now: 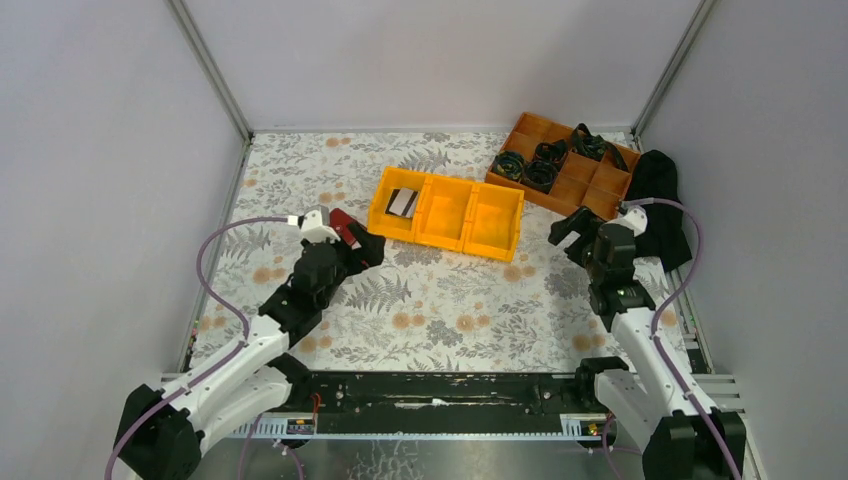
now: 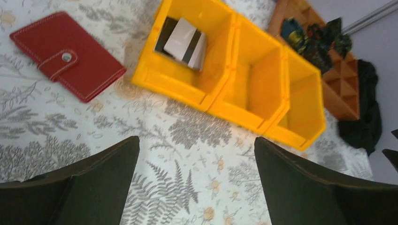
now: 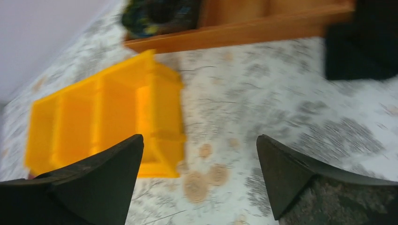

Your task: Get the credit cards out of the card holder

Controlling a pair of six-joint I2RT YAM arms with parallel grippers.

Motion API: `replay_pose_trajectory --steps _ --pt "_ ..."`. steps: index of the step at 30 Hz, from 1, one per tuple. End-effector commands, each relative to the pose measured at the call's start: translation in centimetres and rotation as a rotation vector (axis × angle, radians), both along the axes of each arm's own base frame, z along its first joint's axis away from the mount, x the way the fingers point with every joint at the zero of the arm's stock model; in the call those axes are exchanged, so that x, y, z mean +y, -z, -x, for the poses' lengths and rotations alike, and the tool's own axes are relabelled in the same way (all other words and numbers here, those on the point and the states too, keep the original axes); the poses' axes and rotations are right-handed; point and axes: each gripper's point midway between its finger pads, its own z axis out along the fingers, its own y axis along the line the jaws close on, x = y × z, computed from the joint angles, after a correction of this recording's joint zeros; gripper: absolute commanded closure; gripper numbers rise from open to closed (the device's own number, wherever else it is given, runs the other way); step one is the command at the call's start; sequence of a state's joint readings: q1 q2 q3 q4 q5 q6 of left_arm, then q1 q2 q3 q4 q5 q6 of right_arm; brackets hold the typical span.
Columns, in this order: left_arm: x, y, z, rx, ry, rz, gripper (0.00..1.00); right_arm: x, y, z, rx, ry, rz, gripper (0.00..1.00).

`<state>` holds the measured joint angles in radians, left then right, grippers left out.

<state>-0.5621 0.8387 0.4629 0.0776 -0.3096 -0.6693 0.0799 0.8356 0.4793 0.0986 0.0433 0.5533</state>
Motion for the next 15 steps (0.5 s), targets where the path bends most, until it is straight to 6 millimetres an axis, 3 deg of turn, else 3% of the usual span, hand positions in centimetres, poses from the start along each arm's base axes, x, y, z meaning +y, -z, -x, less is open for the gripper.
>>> replay_pose_trajectory --steps 1,3,6,9,11,15 --pt "-0.4 -0.2 -0.4 -0.022 0.012 -0.001 0.0 -5.1 4.8 1.6 0.2 0.301 0.055 0.01" --pt "0.0 -0.3 -1.3 0.009 -0.014 -0.077 0.0 -3.2 4.6 0.3 0.19 0.216 -0.009 0.03" --pt "-0.7 -0.7 -3.0 0.051 -0.01 -0.147 0.0 -1.0 3.3 -1.5 0.177 0.133 -0.084 0.19" --pt "-1.7 -0.3 -5.0 0.098 -0.024 -0.17 0.0 0.1 1.5 -3.4 0.158 0.101 -0.069 0.21" --pt "-2.9 0.5 -6.0 0.145 0.021 -0.227 0.0 1.7 1.0 -4.1 0.177 0.063 -0.066 0.22" --pt "-3.3 4.7 -6.4 0.199 0.017 -0.265 0.0 6.1 0.8 -4.8 0.177 -0.074 0.039 0.23"
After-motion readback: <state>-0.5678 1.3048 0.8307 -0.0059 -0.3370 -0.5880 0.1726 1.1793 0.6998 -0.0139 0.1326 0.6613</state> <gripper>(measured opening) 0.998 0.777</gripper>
